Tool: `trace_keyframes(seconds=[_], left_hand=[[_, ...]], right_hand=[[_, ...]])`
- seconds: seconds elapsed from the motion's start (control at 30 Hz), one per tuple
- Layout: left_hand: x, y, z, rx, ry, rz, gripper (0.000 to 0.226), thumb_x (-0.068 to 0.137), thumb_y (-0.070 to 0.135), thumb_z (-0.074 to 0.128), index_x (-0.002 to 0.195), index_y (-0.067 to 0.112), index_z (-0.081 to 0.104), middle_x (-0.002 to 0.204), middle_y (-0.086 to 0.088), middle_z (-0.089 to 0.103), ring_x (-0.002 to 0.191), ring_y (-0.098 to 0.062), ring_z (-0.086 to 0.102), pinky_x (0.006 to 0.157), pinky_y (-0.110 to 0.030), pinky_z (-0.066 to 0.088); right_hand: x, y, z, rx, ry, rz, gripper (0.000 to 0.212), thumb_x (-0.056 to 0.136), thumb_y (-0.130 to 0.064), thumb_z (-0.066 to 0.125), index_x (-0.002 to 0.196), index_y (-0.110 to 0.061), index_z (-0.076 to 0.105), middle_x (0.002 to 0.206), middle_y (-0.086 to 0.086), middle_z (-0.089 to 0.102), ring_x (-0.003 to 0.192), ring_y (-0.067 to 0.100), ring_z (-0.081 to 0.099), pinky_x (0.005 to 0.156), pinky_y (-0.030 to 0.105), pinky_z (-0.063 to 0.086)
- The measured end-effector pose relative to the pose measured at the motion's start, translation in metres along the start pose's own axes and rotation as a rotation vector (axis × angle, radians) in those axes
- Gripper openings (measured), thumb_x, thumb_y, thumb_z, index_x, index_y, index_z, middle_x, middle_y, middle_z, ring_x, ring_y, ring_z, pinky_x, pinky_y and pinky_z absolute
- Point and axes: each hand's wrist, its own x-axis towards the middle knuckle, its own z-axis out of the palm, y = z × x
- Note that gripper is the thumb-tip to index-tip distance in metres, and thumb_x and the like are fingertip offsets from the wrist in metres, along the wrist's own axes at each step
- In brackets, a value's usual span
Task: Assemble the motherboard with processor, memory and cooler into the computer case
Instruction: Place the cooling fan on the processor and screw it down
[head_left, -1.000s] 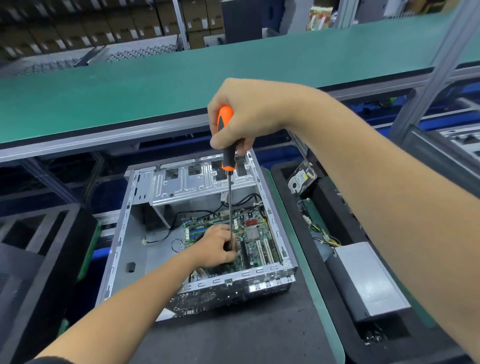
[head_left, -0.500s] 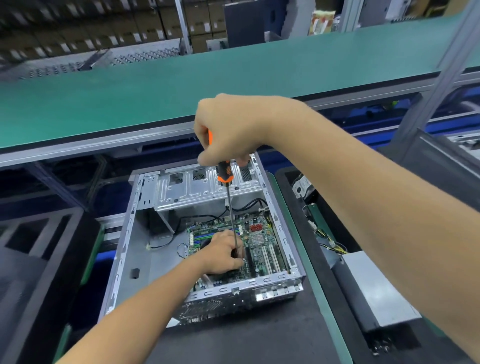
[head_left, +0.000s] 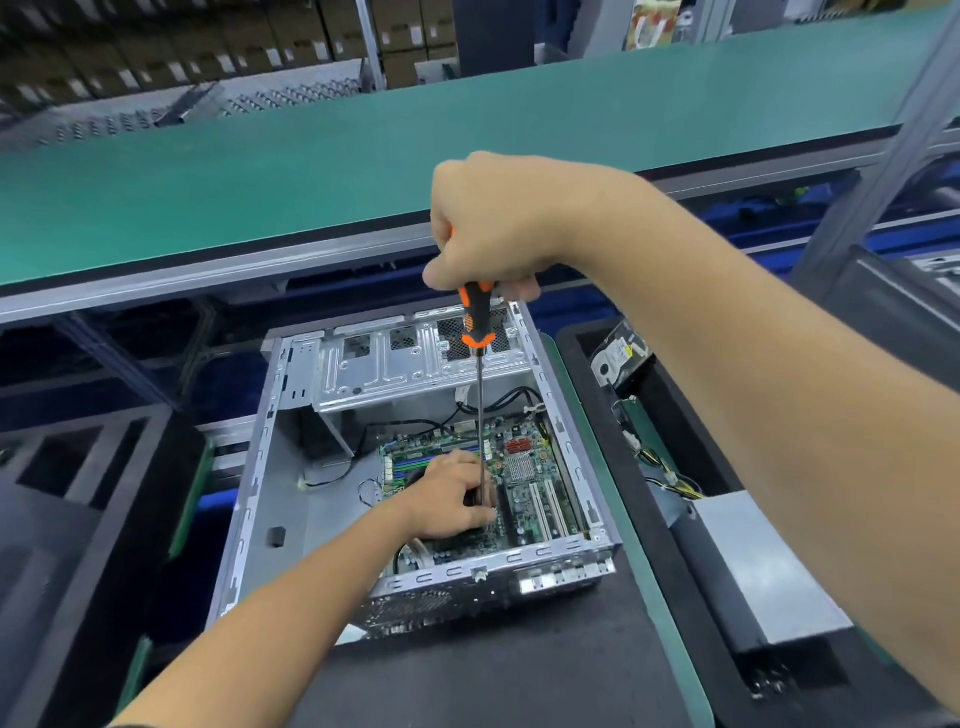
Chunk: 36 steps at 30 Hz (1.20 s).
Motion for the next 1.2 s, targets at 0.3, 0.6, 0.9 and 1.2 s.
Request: trace_keyframes(seconds=[0.3,0.6,0.9,1.2], left_hand=[[-0.001,0.003,-0.004,-0.048,0.021,0.033,0.023,0.086,0.03,0.067,0.071,0.034,0.05,0.117,-0.001,0.052,0.119,-0.02,0.037,0.11,-0.043,0.021],[0.001,-0.002,0.0,0.01,-0.002,-0.012,0.025,0.086,0.035,0.065,0.093,0.011,0.063,0.126,-0.005,0.047,0.124,-0.024,0.033,0.111,-0.045,0.019],[0.001,0.001,-0.001,-0.032,-0.001,-0.032,0.018,0.086,0.034,0.065,0.091,0.017,0.062,0.122,0.0,0.042,0.122,-0.023,0.031,0.111,-0.043,0.02],[-0.001,0.005,-0.003,-0.036,0.011,-0.008,0.026,0.083,0.032,0.068,0.068,0.038,0.048,0.116,-0.002,0.054,0.118,-0.023,0.038,0.11,-0.046,0.021]], right_hand=[[-0.007,-0.005,-0.015,0.02,-0.176,-0.101,0.008,0.089,-0.01,0.061,0.095,-0.016,0.06,0.067,-0.006,0.065,0.047,0.001,0.063,0.05,0.018,0.048],[-0.005,0.003,0.001,-0.104,0.032,-0.006,0.026,0.088,-0.03,0.054,0.072,-0.011,0.048,0.033,-0.004,0.053,0.047,0.025,0.063,0.052,0.027,0.045],[-0.009,-0.001,-0.007,-0.072,-0.017,-0.091,0.008,0.082,-0.018,0.059,0.077,-0.016,0.066,0.054,-0.004,0.067,0.05,0.01,0.066,0.05,0.021,0.044],[-0.012,0.0,-0.014,-0.042,-0.181,-0.044,0.012,0.087,-0.02,0.06,0.099,-0.02,0.057,0.064,-0.003,0.067,0.05,0.014,0.066,0.054,0.026,0.048]])
